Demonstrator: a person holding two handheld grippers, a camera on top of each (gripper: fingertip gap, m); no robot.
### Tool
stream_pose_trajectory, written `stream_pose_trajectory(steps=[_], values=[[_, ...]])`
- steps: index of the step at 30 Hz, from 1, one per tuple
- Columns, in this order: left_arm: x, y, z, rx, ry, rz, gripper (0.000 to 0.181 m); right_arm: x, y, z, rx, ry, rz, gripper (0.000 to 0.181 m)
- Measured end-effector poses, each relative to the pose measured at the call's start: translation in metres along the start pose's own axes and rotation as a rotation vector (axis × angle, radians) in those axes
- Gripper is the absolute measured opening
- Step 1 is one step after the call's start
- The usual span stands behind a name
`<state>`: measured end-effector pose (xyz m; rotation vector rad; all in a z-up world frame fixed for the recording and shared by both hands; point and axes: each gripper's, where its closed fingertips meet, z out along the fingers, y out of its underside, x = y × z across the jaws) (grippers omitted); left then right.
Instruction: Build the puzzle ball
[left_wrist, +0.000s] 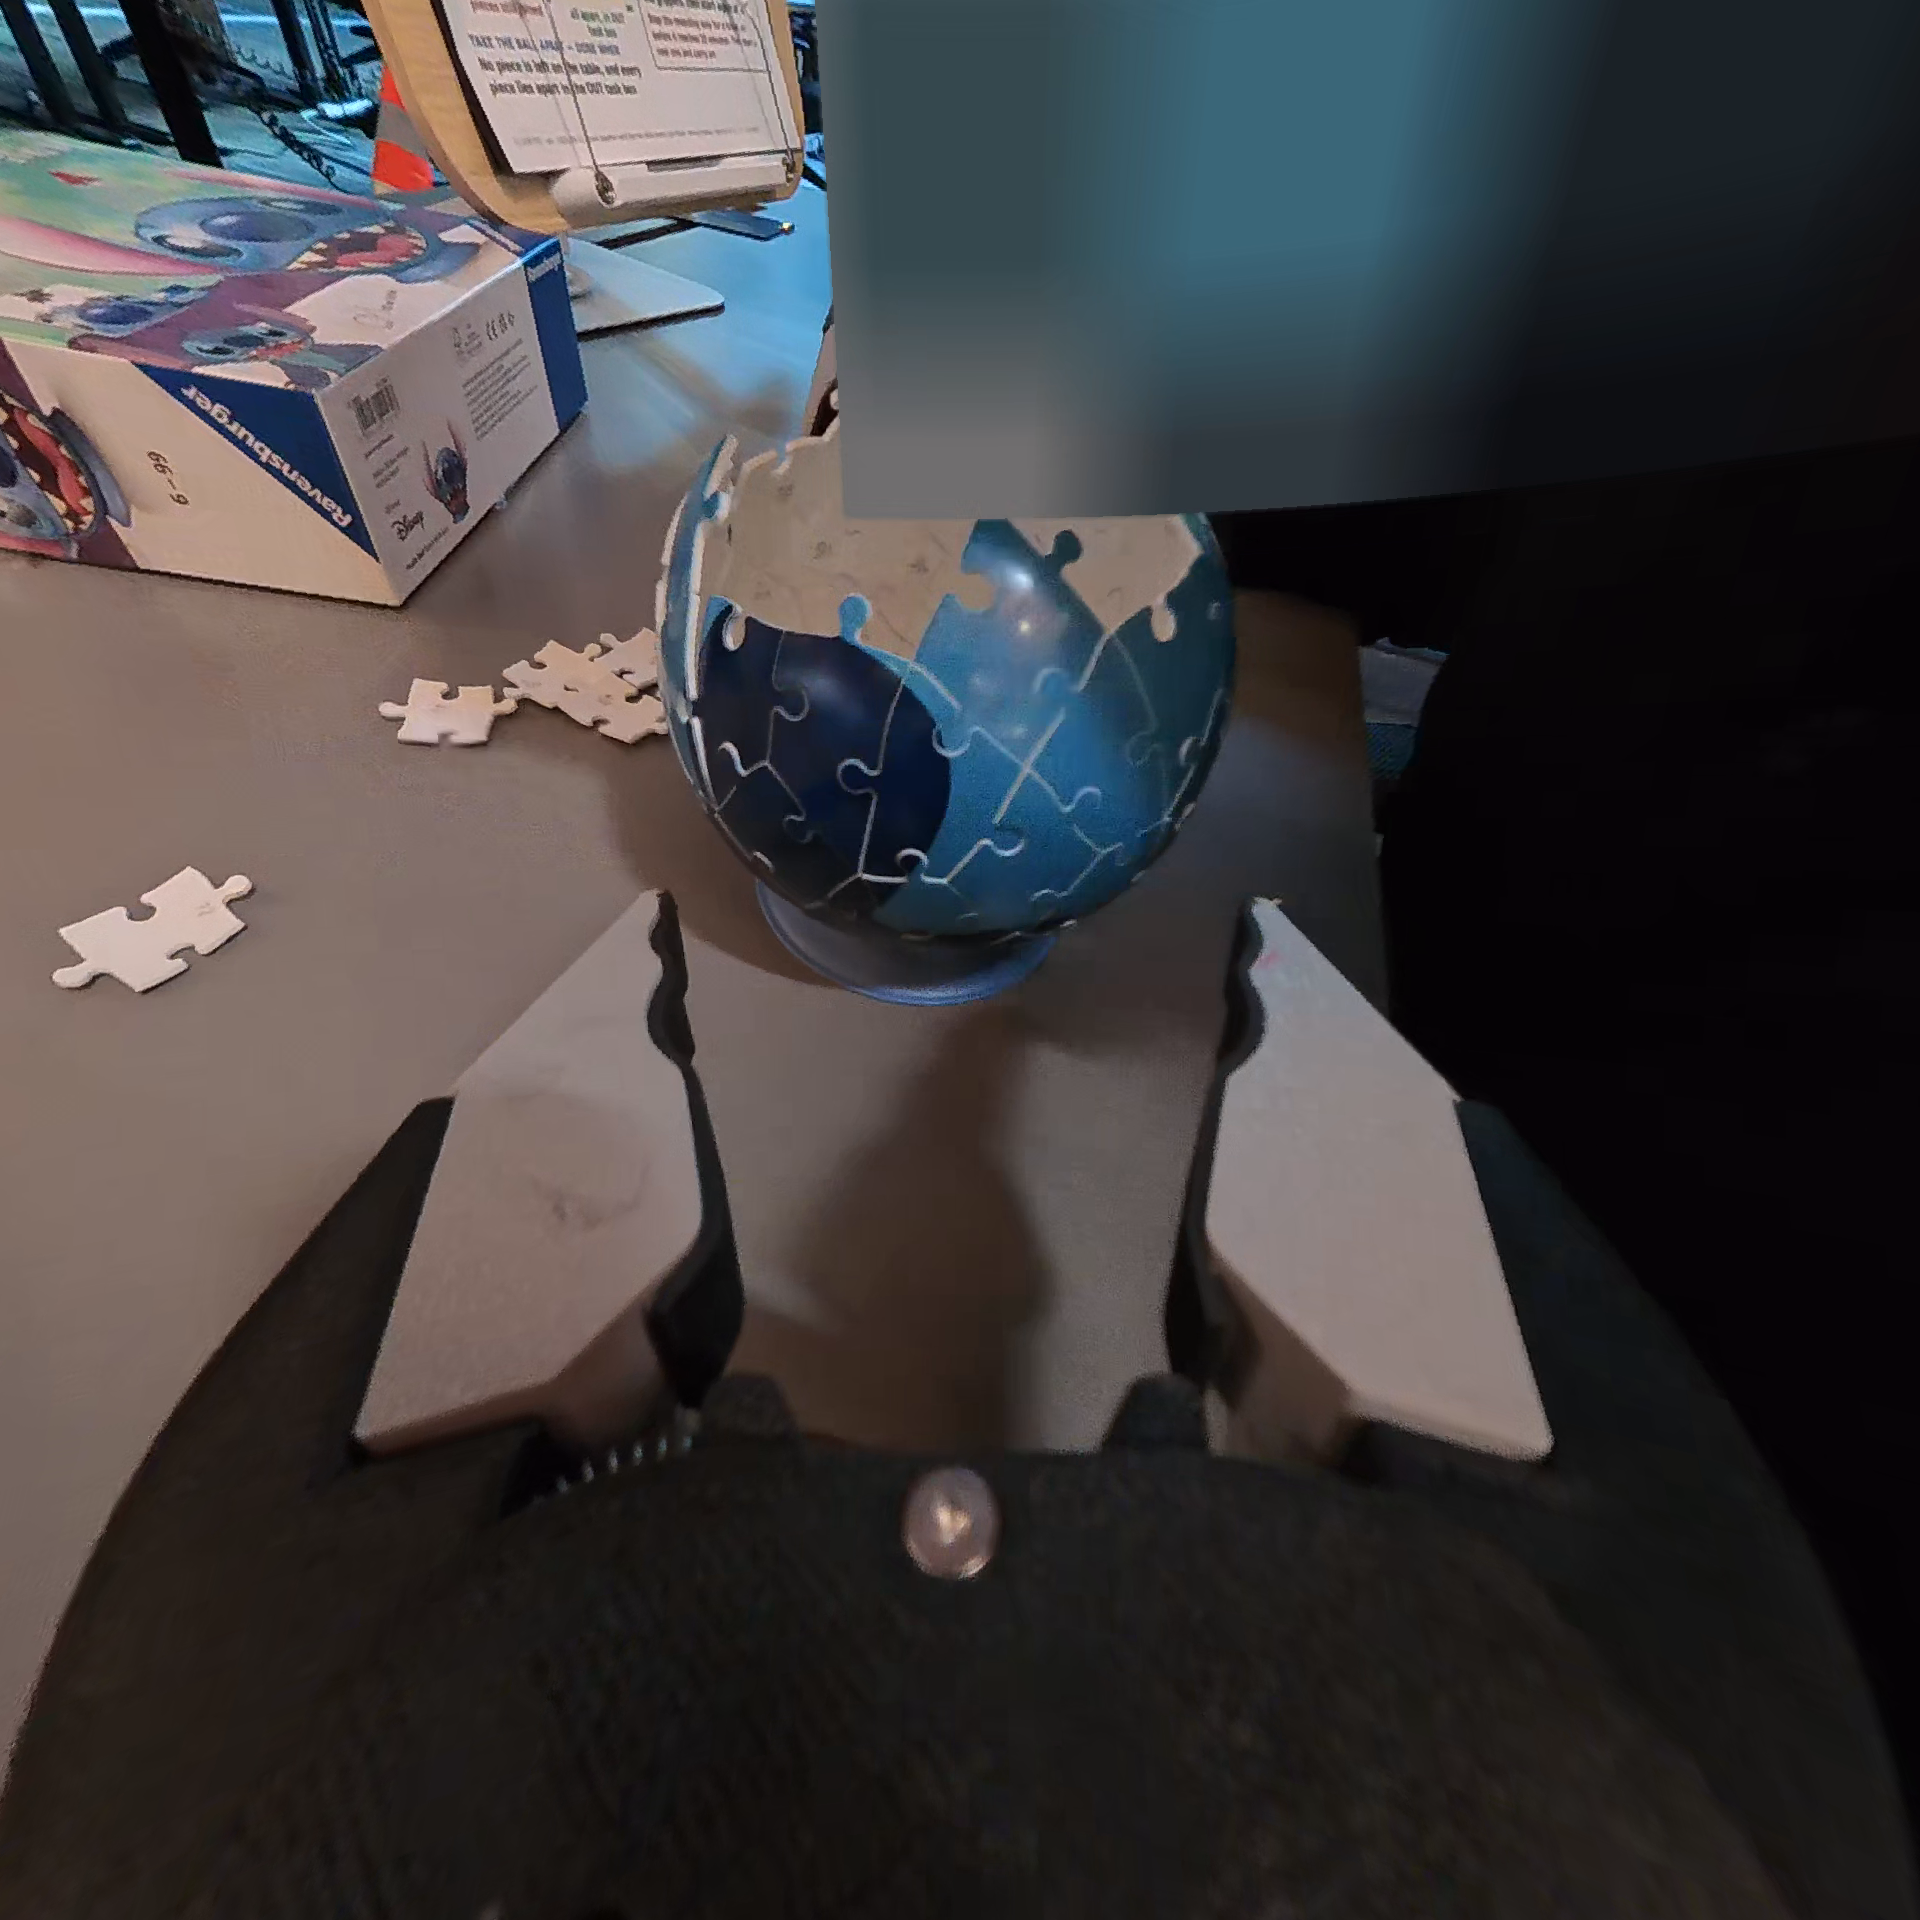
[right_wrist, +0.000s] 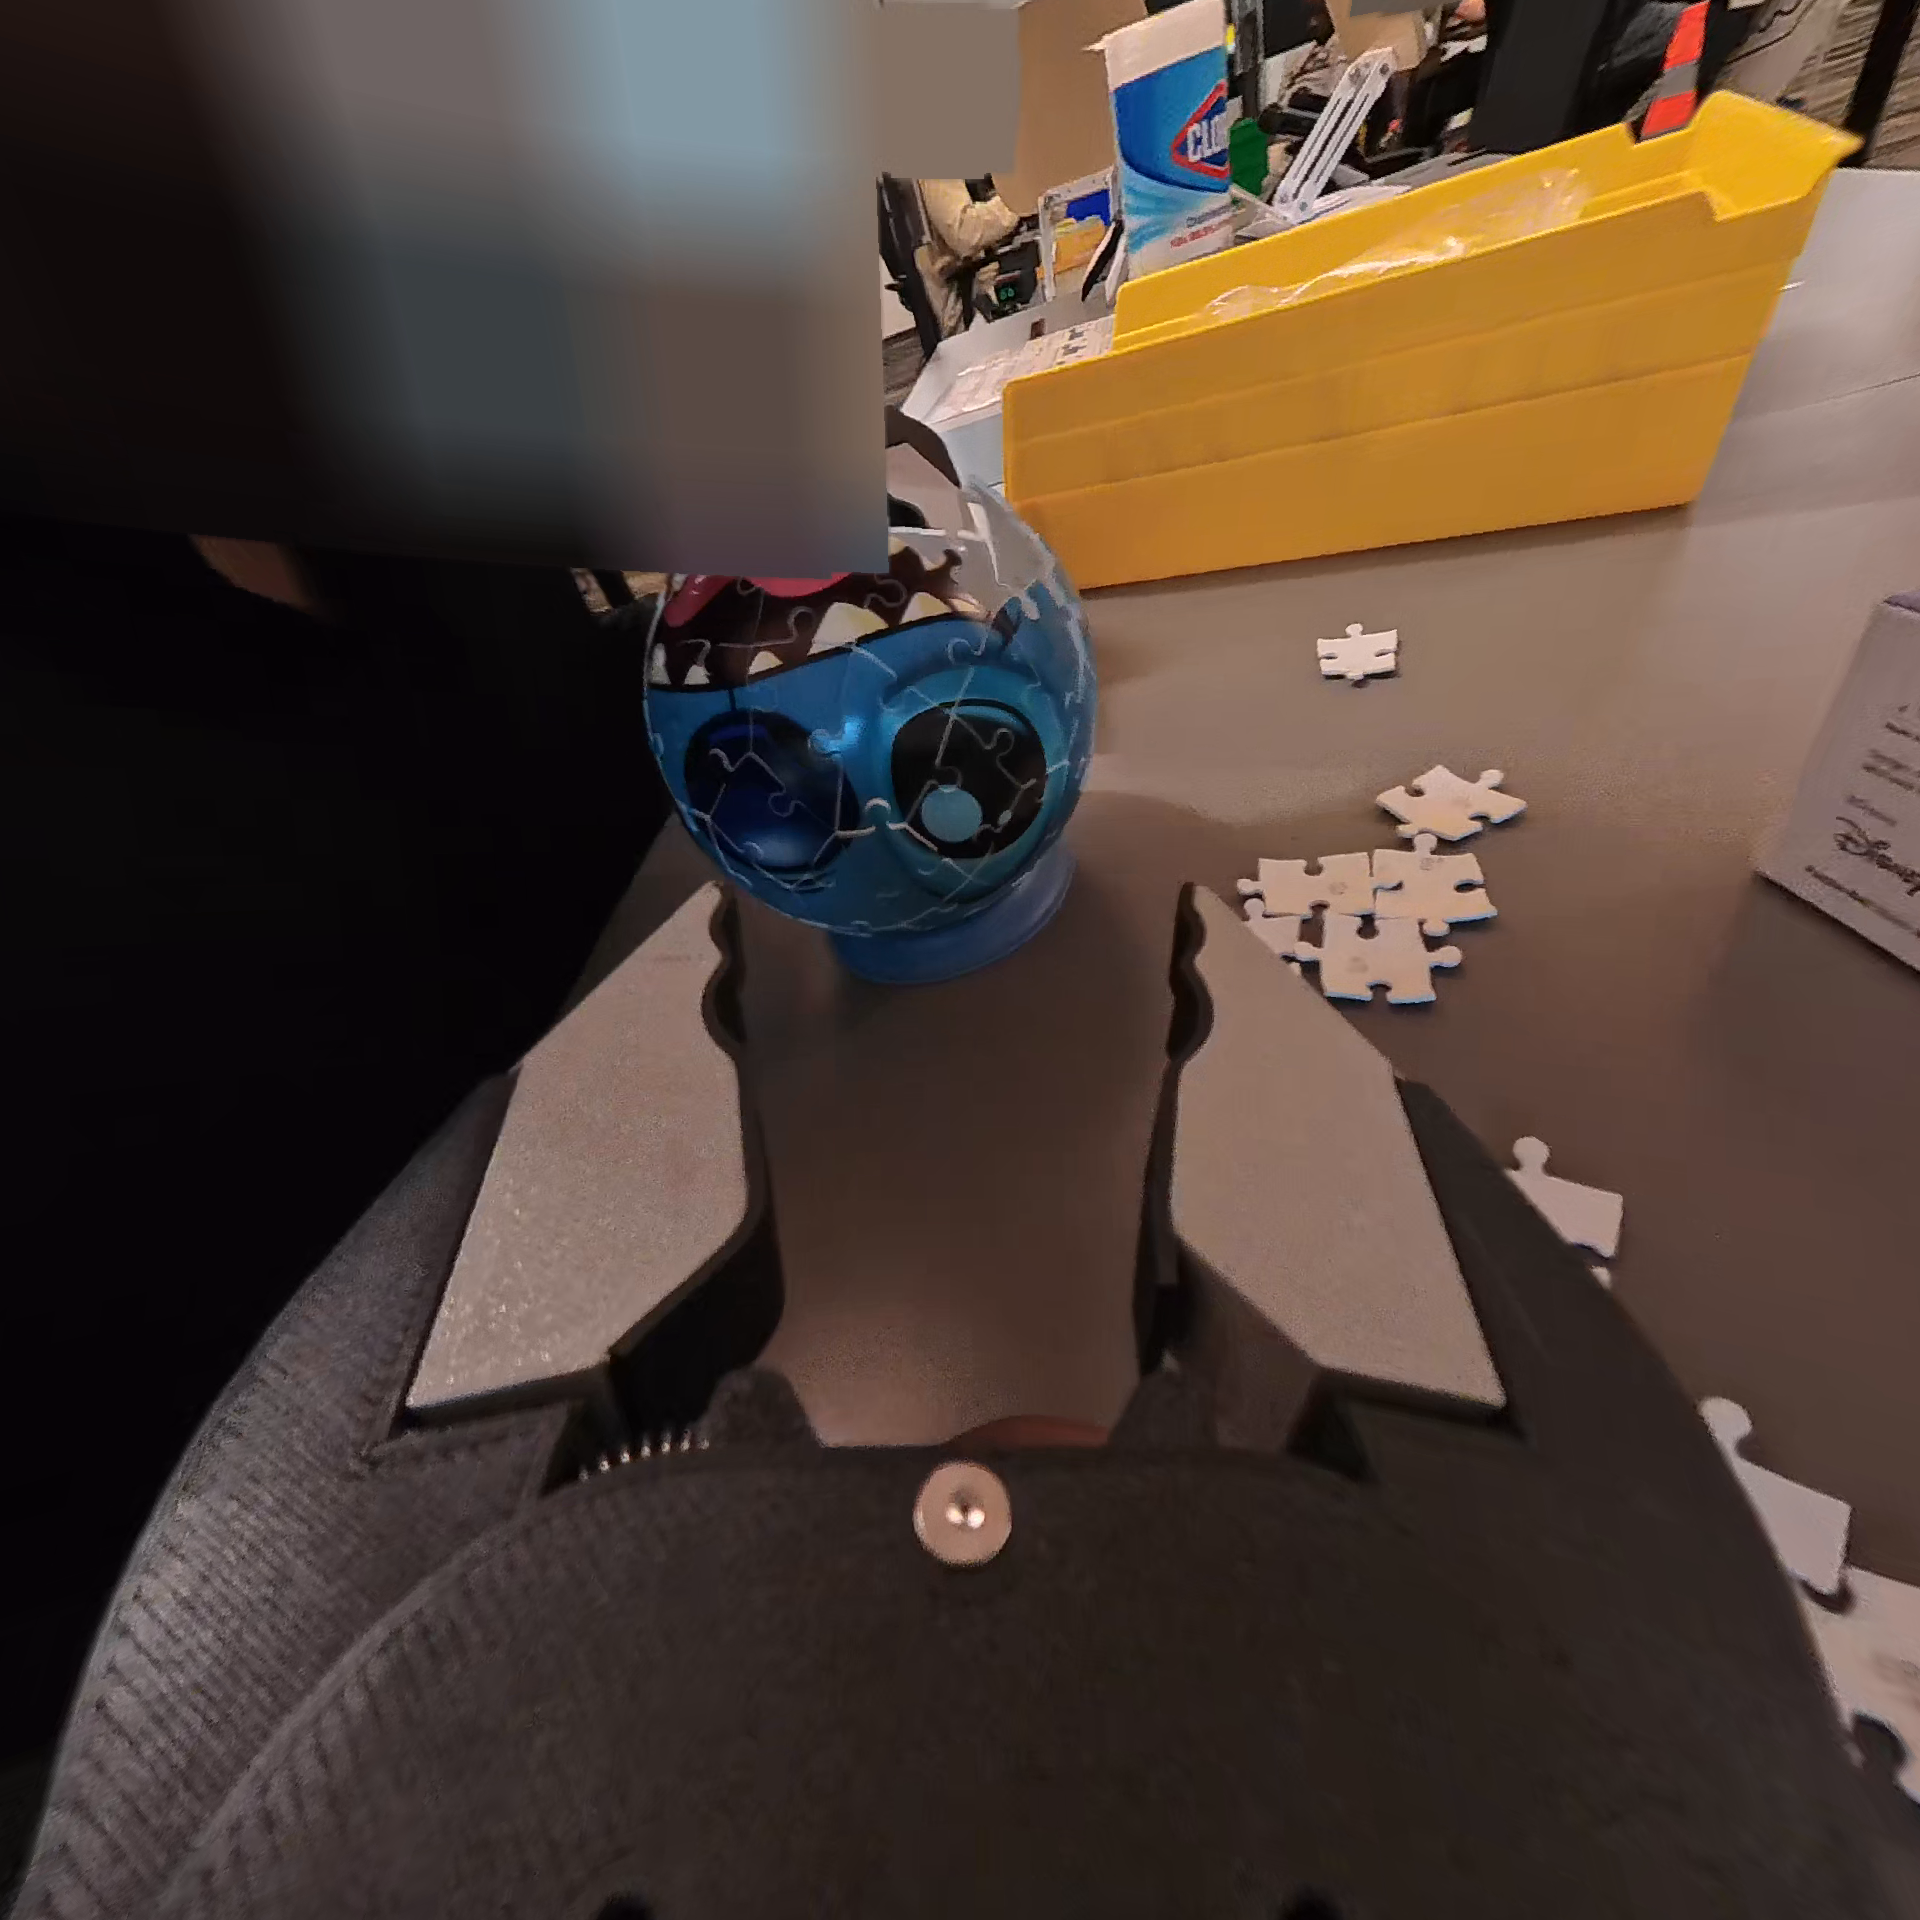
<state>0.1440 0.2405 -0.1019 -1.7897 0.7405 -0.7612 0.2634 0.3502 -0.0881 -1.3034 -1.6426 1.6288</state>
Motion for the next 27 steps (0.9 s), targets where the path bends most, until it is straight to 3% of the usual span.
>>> stream_pose_trajectory(steps=[7,12,19,27], values=[[0.0,-0.006,-0.005,0.049,-0.014,0.021,0.101,0.028,-0.009,-0.015,0.068,0.253,-0.055,0.083],[-0.011,-0.014,-0.014,0.121,-0.128,0.038,0.101,0.046,-0.016,-0.024,0.095,0.436,-0.141,0.089],[-0.026,-0.028,-0.033,0.249,-0.316,0.076,0.088,0.059,-0.018,-0.036,0.104,0.553,-0.168,0.091],[-0.04,-0.028,-0.036,0.239,-0.426,0.082,0.086,0.071,-0.025,-0.05,0.146,0.654,-0.199,0.096]])
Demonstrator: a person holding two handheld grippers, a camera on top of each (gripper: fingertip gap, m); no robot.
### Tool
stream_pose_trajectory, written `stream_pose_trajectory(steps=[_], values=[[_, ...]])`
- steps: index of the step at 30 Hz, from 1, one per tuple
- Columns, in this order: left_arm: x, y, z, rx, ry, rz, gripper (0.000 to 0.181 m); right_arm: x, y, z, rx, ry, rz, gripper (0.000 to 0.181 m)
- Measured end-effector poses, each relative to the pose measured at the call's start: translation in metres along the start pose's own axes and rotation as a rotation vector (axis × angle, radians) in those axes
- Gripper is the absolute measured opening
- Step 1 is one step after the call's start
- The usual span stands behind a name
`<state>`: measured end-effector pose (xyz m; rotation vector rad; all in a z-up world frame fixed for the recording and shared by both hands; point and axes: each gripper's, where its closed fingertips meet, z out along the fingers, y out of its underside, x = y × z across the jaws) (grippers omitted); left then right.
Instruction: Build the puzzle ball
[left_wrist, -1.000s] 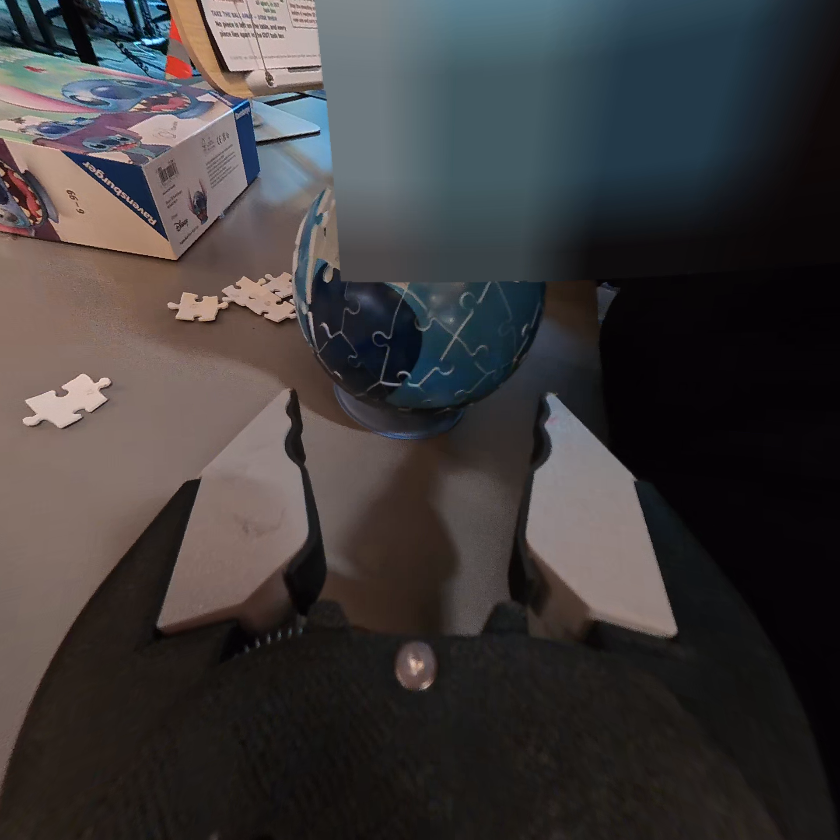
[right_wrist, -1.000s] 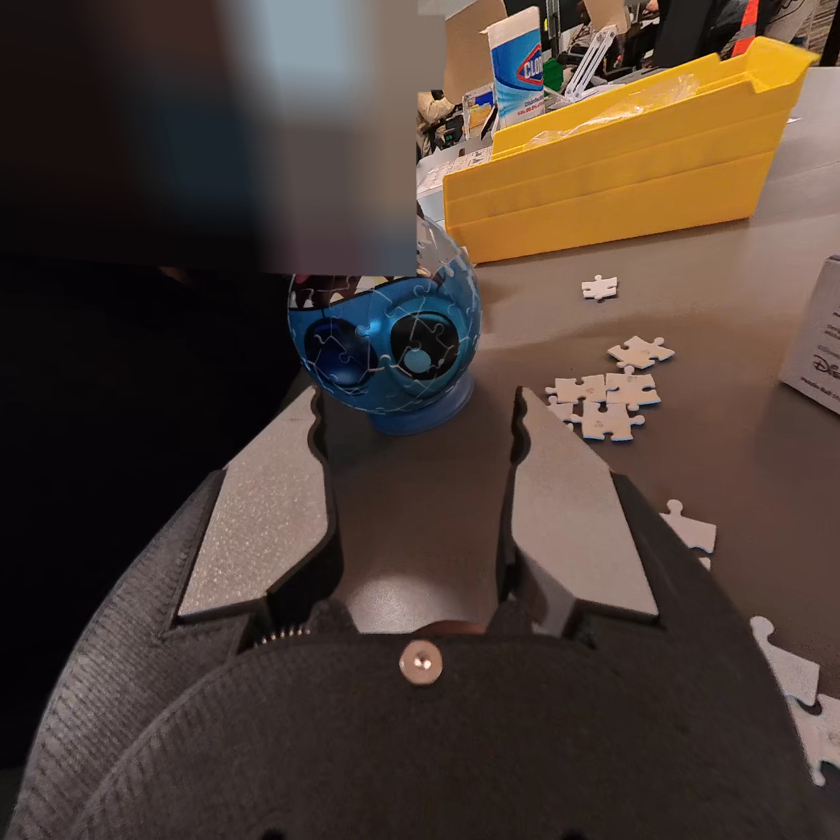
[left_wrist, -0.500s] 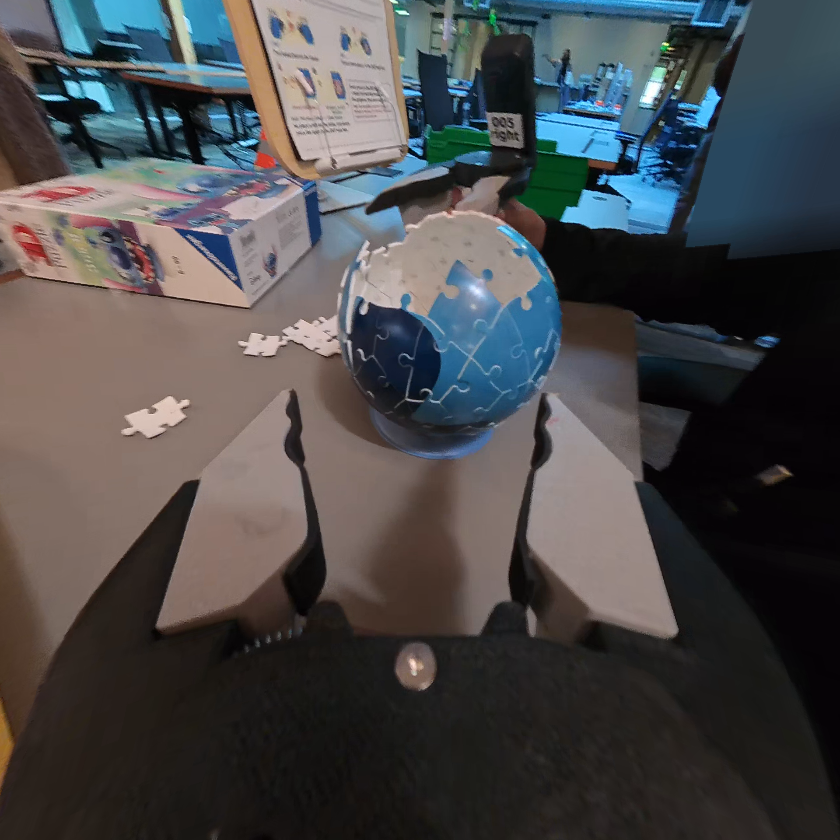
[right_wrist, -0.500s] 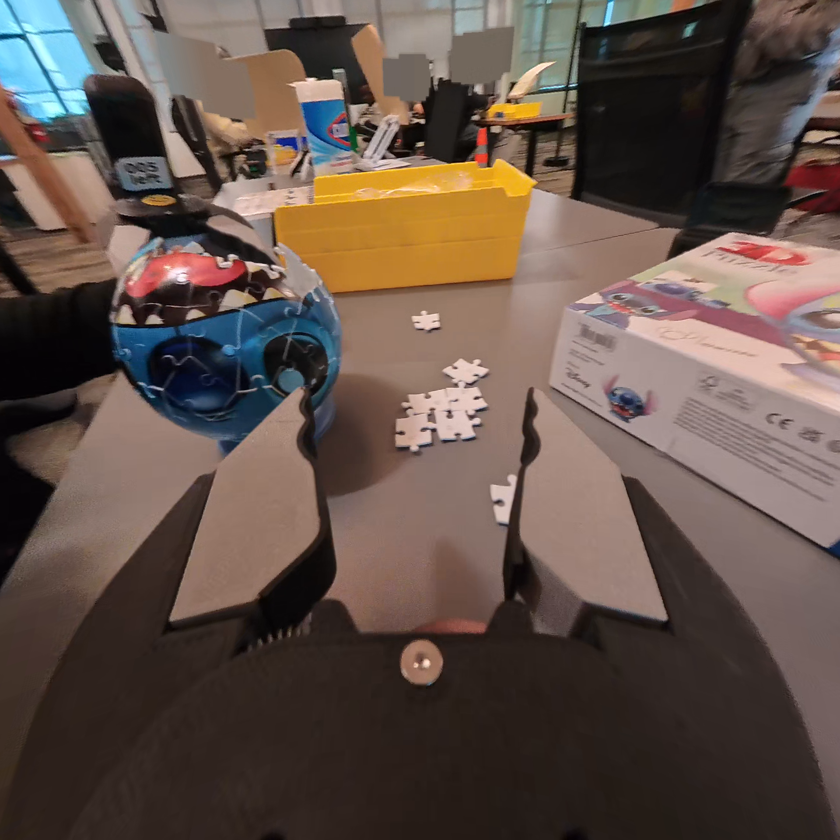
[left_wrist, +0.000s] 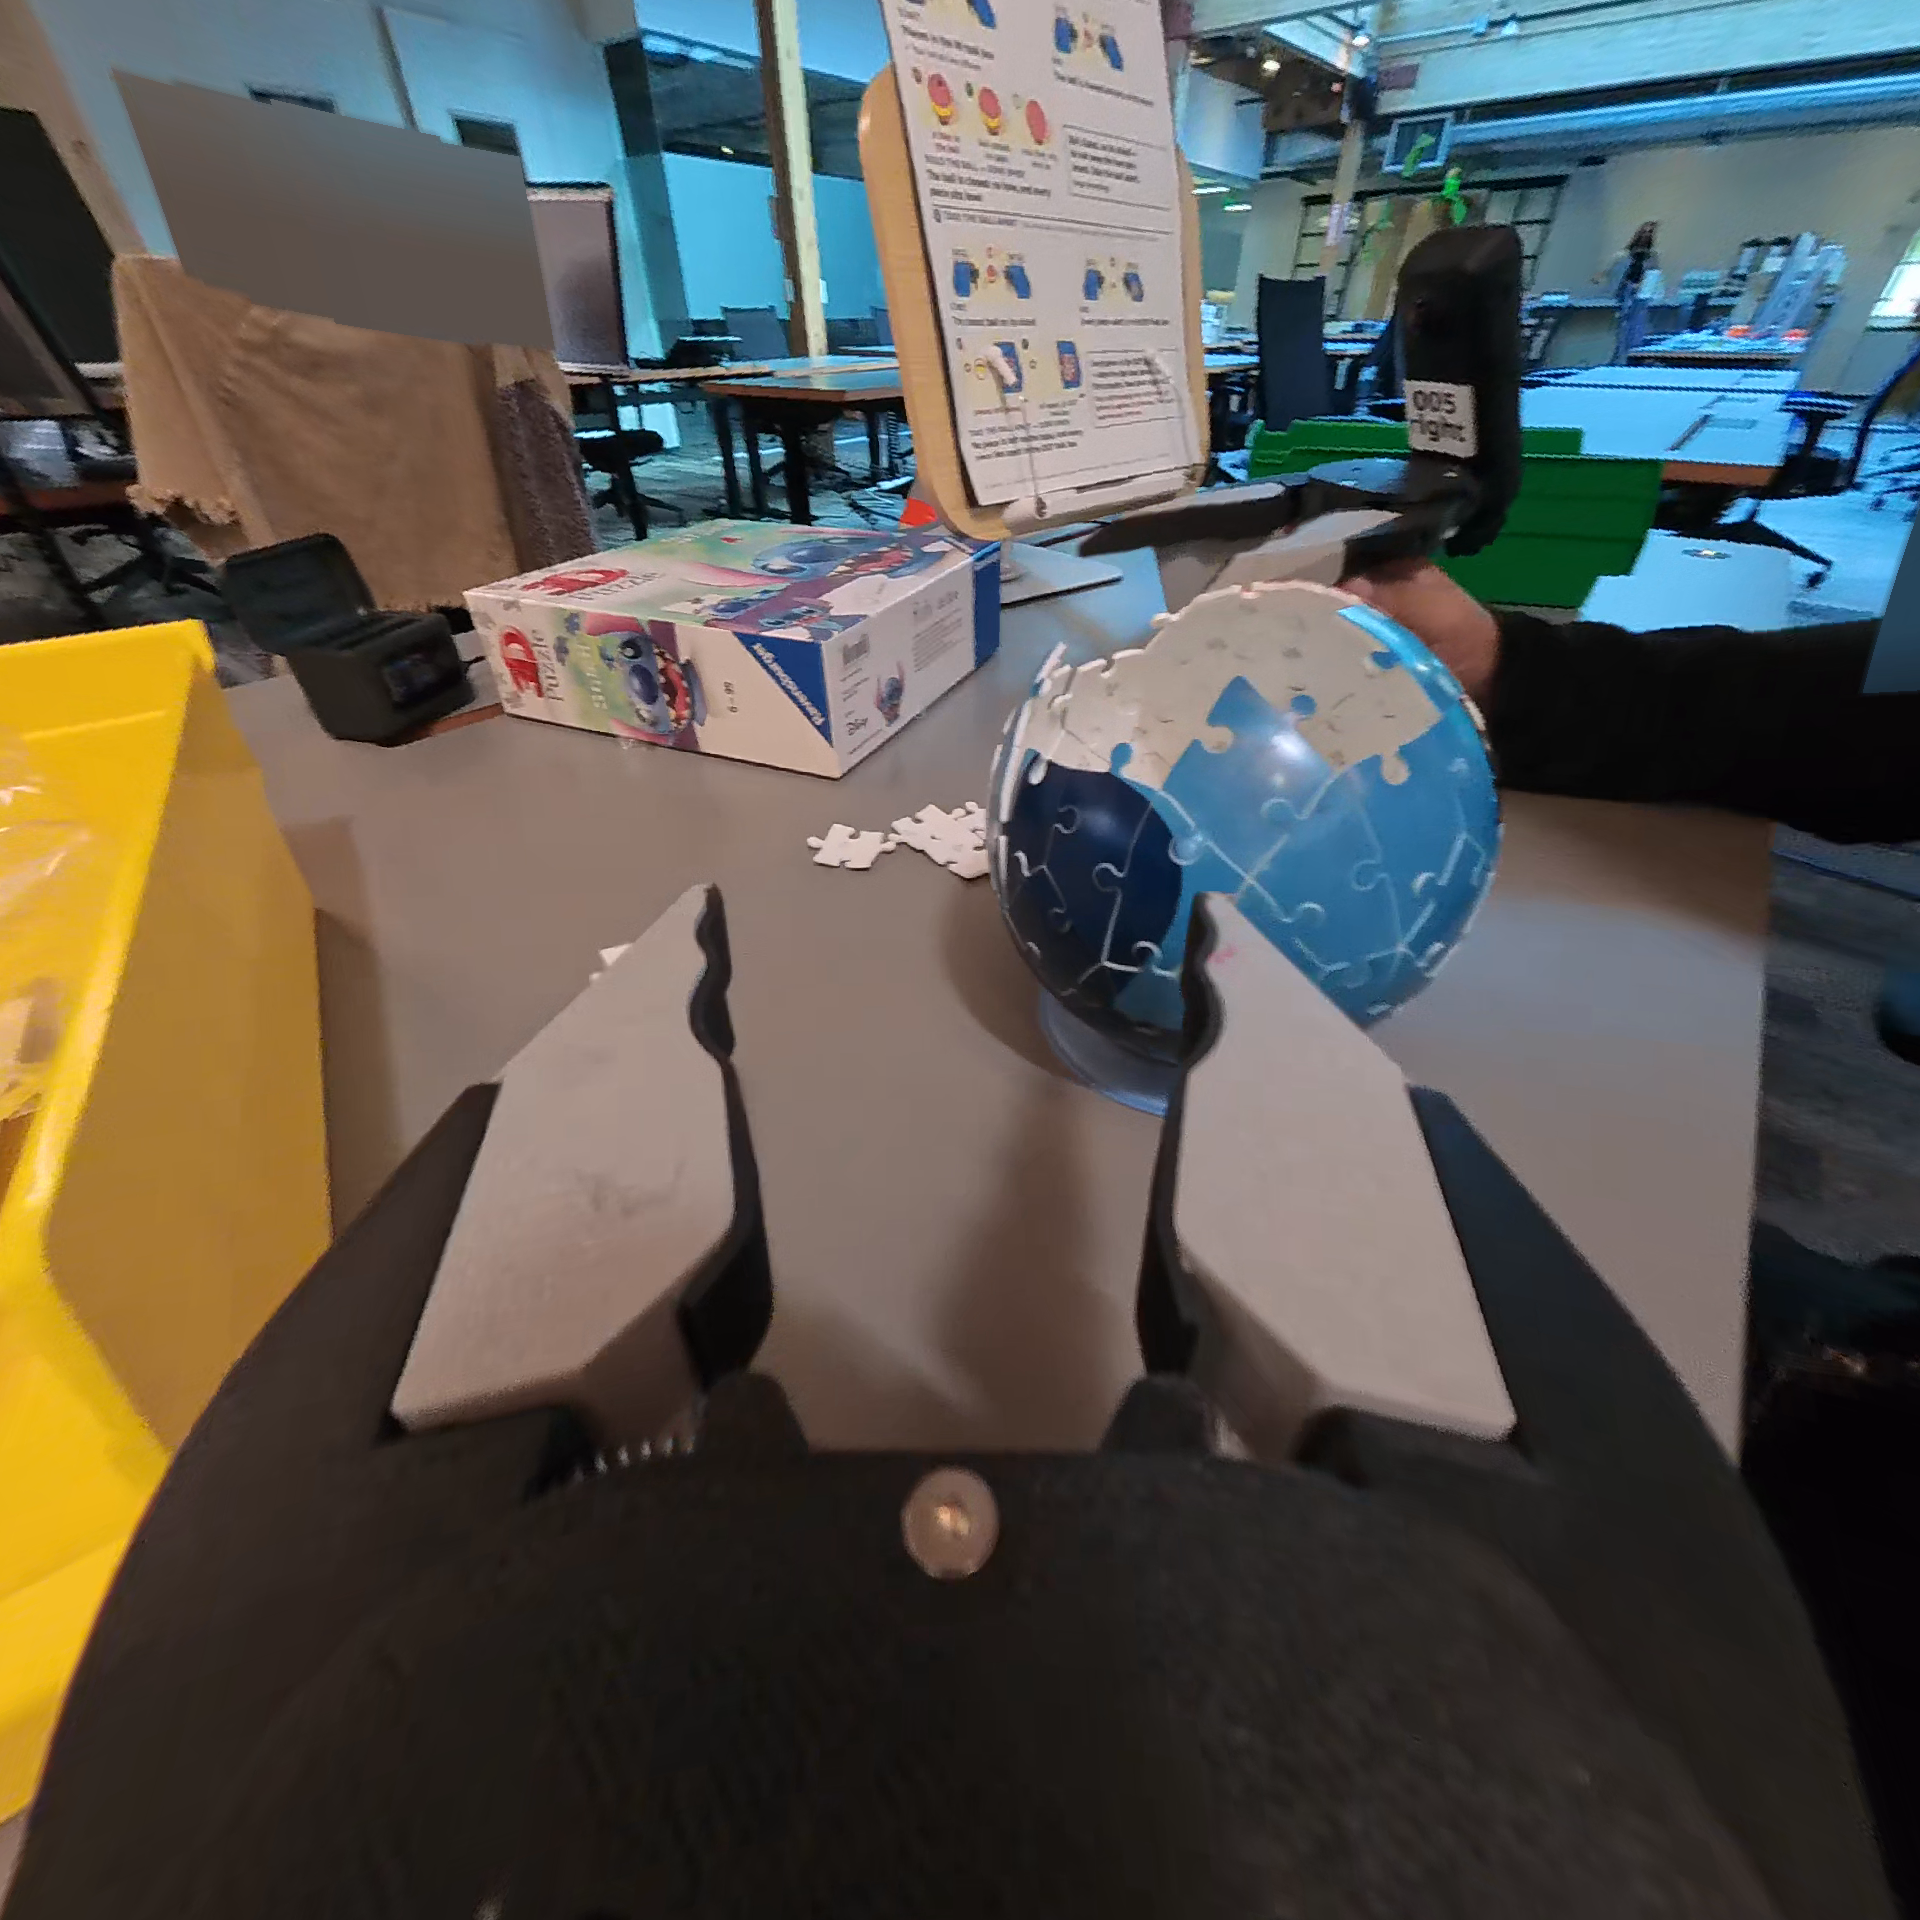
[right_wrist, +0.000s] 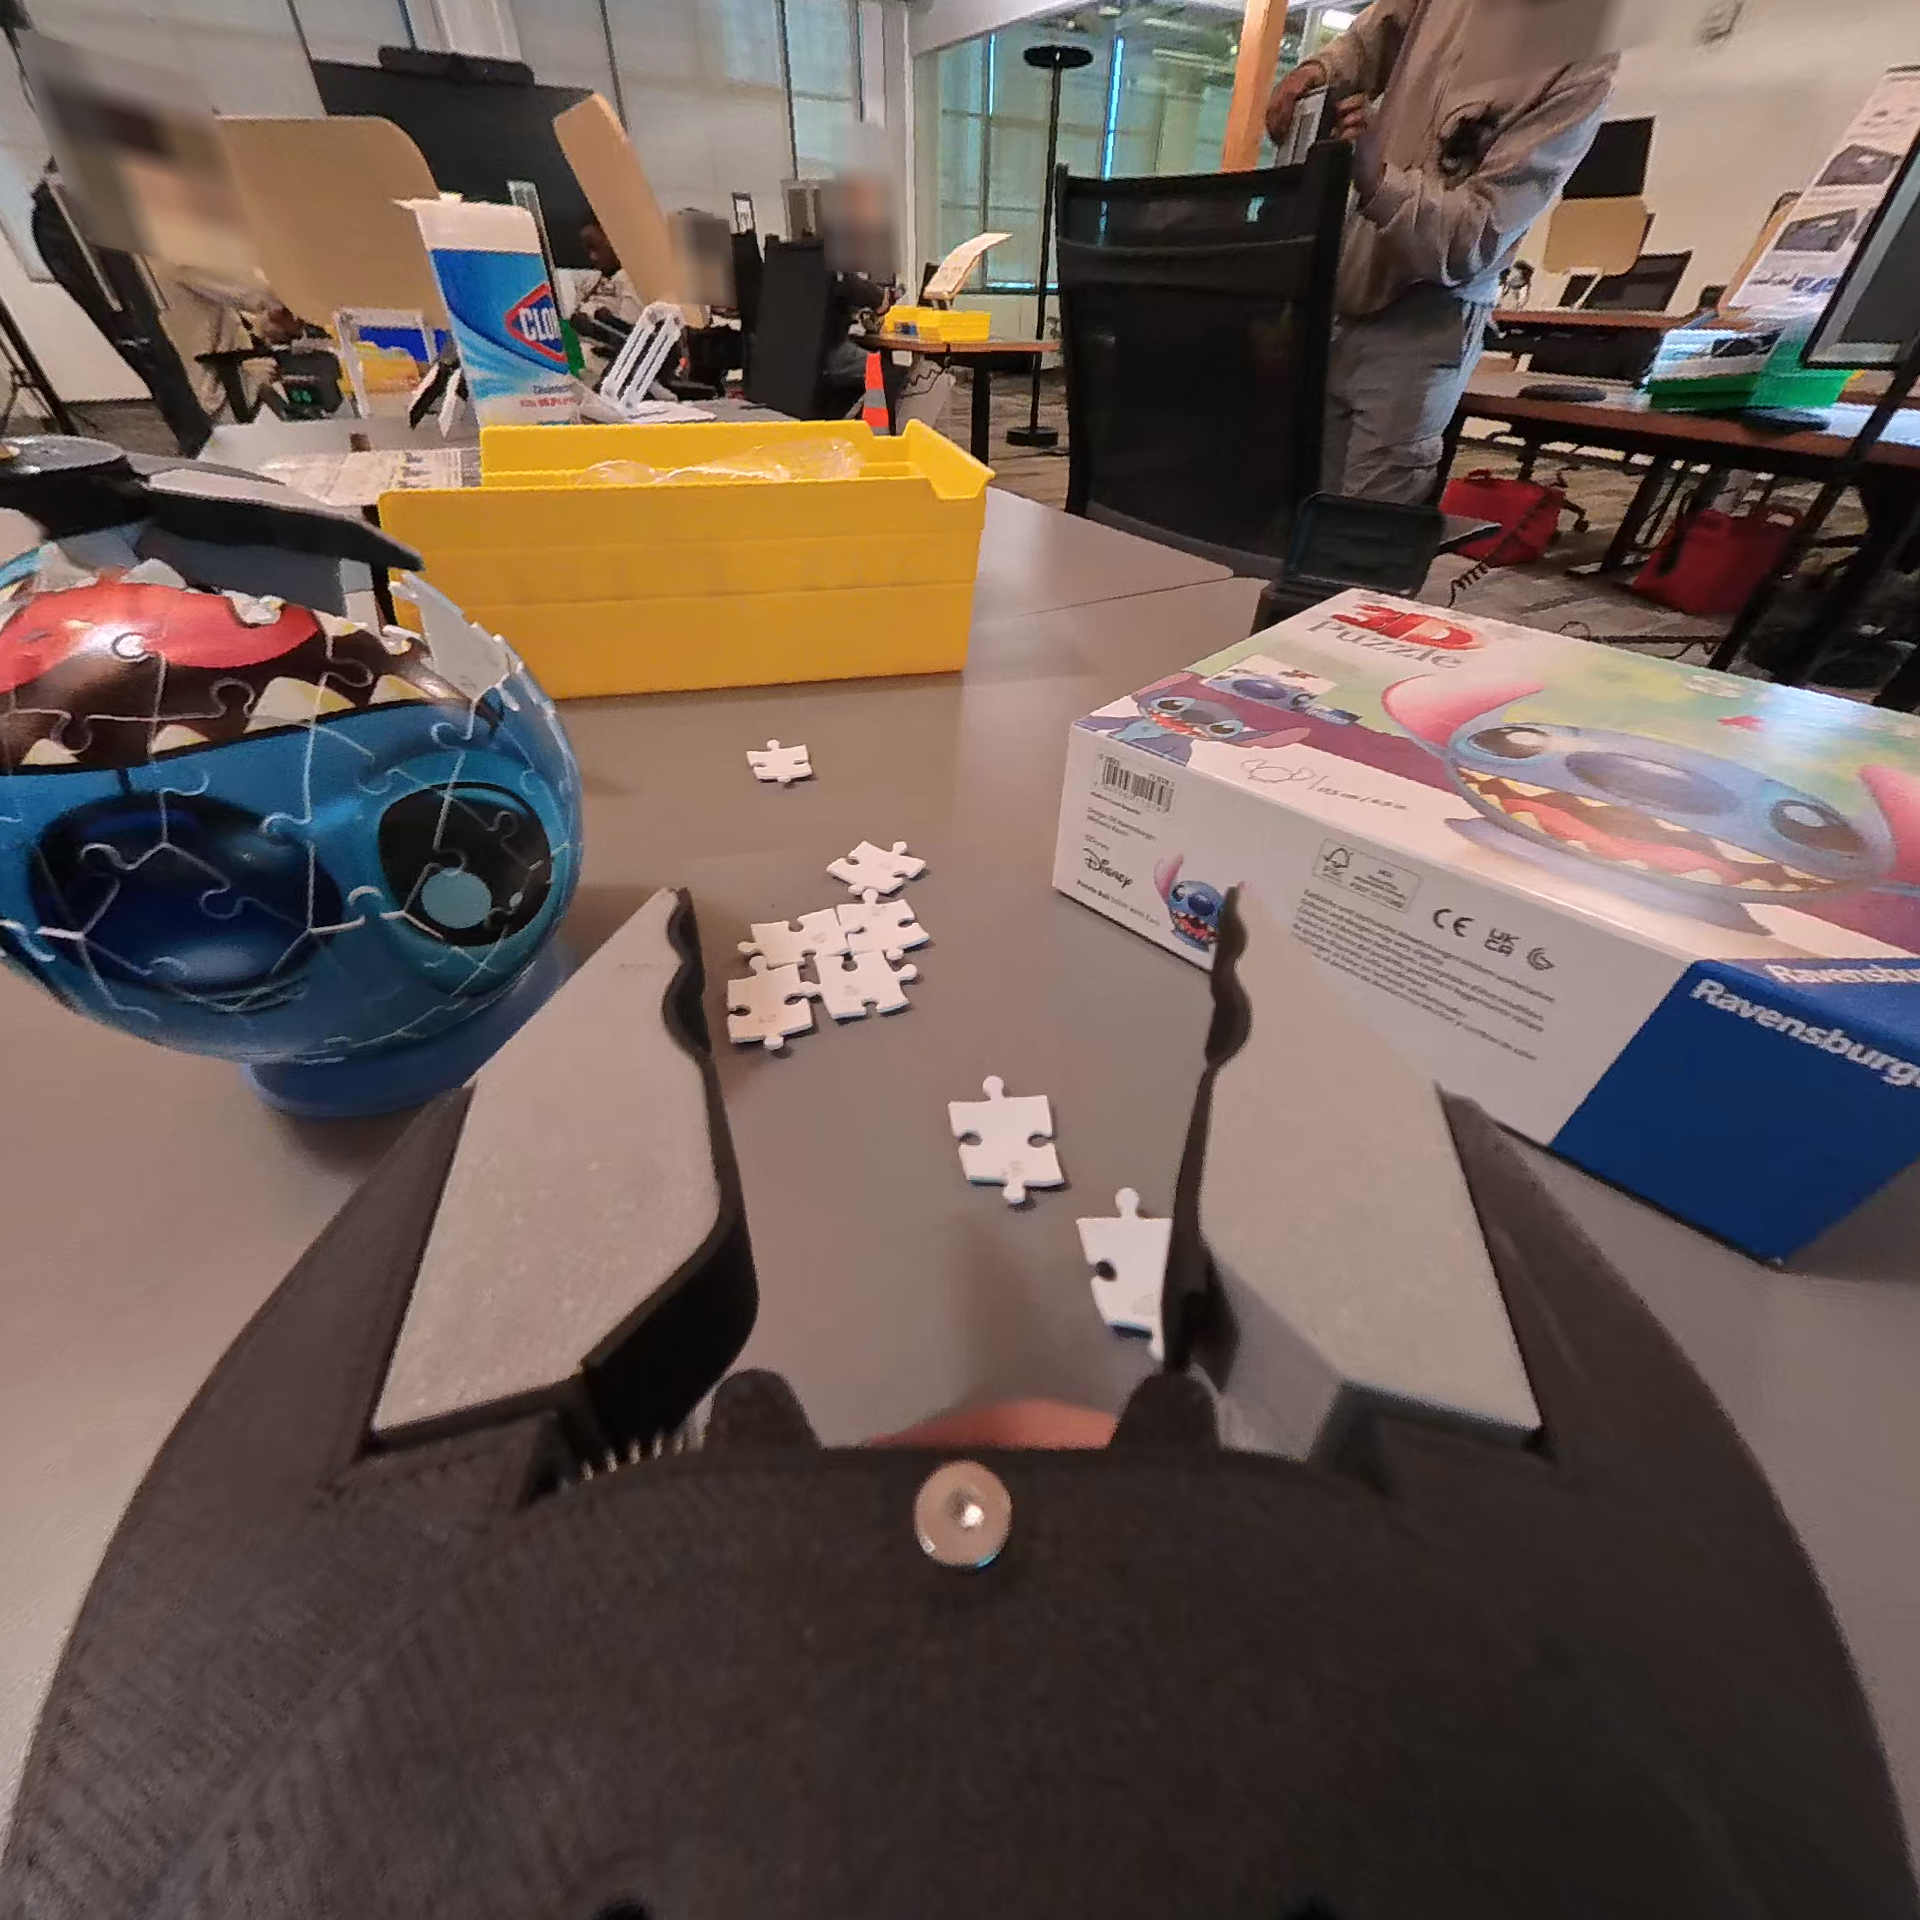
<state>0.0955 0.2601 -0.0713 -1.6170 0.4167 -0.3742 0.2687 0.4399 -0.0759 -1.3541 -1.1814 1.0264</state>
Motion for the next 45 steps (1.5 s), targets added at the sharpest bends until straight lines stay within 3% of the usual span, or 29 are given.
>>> stream_pose_trajectory(steps=[10,16,24,31,39,45], values=[[-0.033,-0.003,-0.006,0.025,-0.214,0.037,0.071,0.012,-0.002,0.007,0.011,-0.042,0.09,0.094],[-0.052,0.001,-0.01,-0.013,-0.337,0.075,0.053,0.012,-0.003,0.016,0.01,-0.106,0.129,0.079],[-0.05,-0.005,-0.016,0.047,-0.283,0.021,0.049,0.008,0.0,0.026,-0.026,-0.122,0.08,0.073],[-0.04,-0.005,-0.012,0.046,-0.228,0.034,0.048,0.039,0.007,0.017,-0.077,0.136,-0.092,0.063],[-0.035,-0.003,-0.013,0.019,-0.268,0.089,0.049,0.07,0.007,-0.011,-0.052,0.335,-0.004,0.049],[-0.031,-0.001,-0.011,-0.004,-0.275,0.137,0.06,0.063,0.006,-0.018,-0.035,0.373,0.004,0.071]])
